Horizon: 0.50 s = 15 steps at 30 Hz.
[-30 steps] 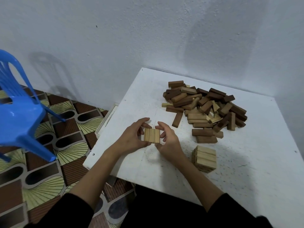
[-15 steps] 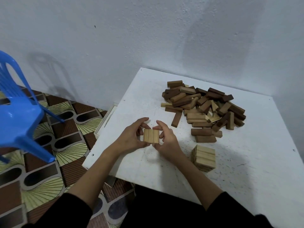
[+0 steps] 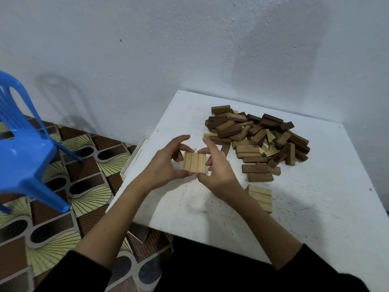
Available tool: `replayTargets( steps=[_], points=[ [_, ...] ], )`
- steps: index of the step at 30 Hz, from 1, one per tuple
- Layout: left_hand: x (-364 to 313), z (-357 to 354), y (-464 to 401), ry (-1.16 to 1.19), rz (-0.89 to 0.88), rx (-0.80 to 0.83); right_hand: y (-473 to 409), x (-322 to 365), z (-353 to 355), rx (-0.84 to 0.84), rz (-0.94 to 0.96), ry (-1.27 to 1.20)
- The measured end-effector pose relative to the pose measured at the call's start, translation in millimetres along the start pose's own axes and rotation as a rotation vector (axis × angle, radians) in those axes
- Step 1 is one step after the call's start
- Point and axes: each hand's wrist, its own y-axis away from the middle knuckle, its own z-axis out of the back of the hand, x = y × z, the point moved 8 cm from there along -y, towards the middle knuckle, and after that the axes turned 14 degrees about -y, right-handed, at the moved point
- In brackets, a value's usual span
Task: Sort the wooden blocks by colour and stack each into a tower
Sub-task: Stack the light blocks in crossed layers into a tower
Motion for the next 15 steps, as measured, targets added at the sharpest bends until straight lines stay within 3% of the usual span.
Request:
replayTargets(
  steps=[6, 15],
  points=[
    [-60.5, 1.4, -8.8, -0.085, -0.159, -0.035, 17.5, 39.7, 51.8, -0.045, 0.117, 0.071],
    [-120.8, -73.7, -11.5, -0.047, -0.273, 0.13, 72.8, 14.4, 126.7, -0.114, 0.019, 0.154]
  ],
)
